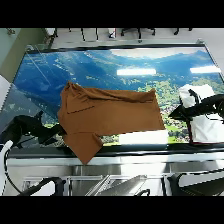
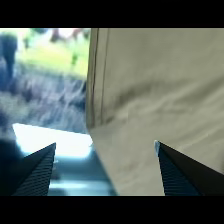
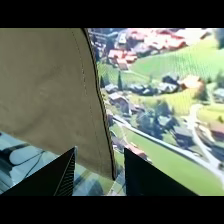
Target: Fold the shirts.
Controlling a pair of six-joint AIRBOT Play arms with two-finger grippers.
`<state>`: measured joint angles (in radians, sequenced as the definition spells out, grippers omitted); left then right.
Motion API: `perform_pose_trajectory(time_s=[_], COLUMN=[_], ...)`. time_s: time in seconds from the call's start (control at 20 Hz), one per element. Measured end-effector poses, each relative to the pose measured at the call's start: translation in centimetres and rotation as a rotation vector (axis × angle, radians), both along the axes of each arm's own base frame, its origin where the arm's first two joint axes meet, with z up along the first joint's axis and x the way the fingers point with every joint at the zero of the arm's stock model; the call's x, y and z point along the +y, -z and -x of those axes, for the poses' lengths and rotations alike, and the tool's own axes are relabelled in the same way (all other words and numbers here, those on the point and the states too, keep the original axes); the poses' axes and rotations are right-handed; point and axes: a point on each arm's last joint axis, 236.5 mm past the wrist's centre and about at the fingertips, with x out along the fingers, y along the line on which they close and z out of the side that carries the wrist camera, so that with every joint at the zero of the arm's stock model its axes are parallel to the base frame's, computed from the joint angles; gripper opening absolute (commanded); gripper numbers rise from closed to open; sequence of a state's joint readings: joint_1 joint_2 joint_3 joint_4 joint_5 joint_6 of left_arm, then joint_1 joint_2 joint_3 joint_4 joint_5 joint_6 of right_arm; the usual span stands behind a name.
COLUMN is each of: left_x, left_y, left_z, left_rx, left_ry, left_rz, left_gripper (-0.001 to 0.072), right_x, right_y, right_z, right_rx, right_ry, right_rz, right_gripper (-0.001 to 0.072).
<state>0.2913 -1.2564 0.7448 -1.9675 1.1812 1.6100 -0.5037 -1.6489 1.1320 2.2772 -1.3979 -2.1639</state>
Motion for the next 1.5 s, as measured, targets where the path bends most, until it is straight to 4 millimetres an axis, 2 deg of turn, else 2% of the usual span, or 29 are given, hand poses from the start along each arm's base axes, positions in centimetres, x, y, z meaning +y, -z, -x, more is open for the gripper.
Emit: perform_pose_trajectory(time_s=[0.2,0.35,0.45,0.5,0.55,0.6,0.65,0.9,1.0,1.1,1.15,1.2,1.3,1.4,1.5], left_x=[1.6,0.3,-0.9,-1.4,-2.0,-2.4,-2.8,-3.1,-2.7,-2.6,-2.7,-2.7,-2.6,-2.7,-2.7], left_y=[0.7,1.1,1.6,1.9,2.2,2.6,2.9,2.6,2.3,1.8,1.6,1.4,1.0,0.5,-0.9], left_z=[-1.2,-1.8,-2.4,-2.6,-2.8,-2.9,-2.9,-4.4,-5.1,-5.6,-5.8,-6.0,-6.3,-6.7,-7.6], left_rx=[-0.004,-0.003,-0.017,-0.019,-0.021,-0.021,-0.017,-0.044,-0.06,-0.073,-0.078,-0.084,-0.091,-0.101,-0.148], left_ry=[-0.035,-0.034,-0.023,-0.013,-0.005,0.007,0.018,0.058,0.071,0.082,0.084,0.086,0.091,0.096,0.113], left_rz=[0.074,0.194,0.259,0.282,0.301,0.309,0.321,0.33,0.319,0.32,0.324,0.325,0.328,0.333,0.32], left_gripper=[0.0695,0.0694,0.0437,0.0345,0.0215,0.0015,0.0015,0.0015,0.0015,0.0015,0.0015,0.0015,0.0015,0.0014,0.0014], right_x=[0.0,0.0,0.0,-0.1,-0.1,-0.2,-0.2,-0.2,0.6,2.2,3.1,3.9,5.4,6.7,7.6], right_y=[0.0,0.0,0.1,0.1,0.1,0.2,0.2,1.5,2.6,3.2,3.7,4.1,4.8,5.1,4.3], right_z=[0.2,0.1,0.1,0.1,0.0,-0.1,-0.1,0.1,0.5,0.9,1.2,1.4,1.6,1.4,0.2], right_rx=[0.003,0.002,0.002,0.0,-0.001,-0.004,-0.004,0.021,0.051,0.086,0.105,0.117,0.133,0.126,0.077], right_ry=[-0.007,-0.005,-0.005,-0.003,-0.002,0.001,0.002,0.002,-0.01,-0.031,-0.051,-0.069,-0.106,-0.129,-0.131], right_rz=[-0.001,0.0,0.001,0.004,0.006,0.009,0.014,0.013,-0.001,-0.044,-0.06,-0.065,-0.067,-0.061,-0.053], right_gripper=[0.0347,0.0347,0.0348,0.0348,0.035,0.0355,0.04,0.0396,0.0389,0.0387,0.0357,0.0234,0.0086,0.0021,0.002])
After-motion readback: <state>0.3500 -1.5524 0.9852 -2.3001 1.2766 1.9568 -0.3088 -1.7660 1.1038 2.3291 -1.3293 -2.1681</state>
